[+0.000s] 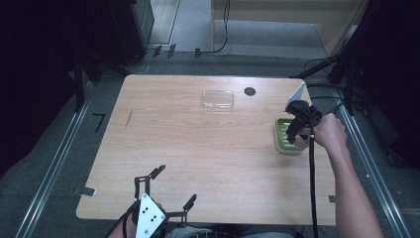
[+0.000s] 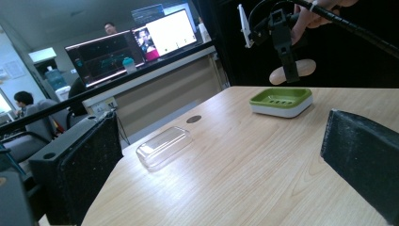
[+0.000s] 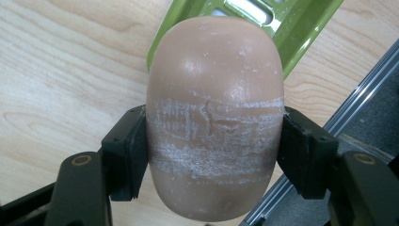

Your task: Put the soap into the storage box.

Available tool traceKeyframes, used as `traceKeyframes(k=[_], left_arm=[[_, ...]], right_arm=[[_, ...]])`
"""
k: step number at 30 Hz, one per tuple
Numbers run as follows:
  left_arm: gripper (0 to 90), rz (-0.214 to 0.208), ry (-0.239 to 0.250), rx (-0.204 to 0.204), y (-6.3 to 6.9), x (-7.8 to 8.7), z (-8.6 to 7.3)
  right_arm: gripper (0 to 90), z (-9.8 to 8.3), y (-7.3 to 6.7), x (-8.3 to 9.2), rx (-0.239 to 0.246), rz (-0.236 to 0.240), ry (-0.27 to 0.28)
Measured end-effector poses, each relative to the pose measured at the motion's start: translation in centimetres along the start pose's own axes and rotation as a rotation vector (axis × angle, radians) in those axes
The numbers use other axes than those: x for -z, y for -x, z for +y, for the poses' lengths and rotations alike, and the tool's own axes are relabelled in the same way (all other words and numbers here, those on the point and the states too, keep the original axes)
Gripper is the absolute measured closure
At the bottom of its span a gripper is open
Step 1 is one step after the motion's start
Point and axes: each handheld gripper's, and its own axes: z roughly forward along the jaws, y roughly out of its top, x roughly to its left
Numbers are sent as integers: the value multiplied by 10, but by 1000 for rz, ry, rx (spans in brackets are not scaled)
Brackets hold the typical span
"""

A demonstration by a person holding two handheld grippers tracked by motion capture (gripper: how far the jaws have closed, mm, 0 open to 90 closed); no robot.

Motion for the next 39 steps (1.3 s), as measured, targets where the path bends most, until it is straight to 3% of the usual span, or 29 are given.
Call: traceKeyframes(k=[39], left_arm=[[0, 0, 0, 1, 0, 0, 0]], right_arm=[[338, 29, 25, -39, -201, 62, 84]])
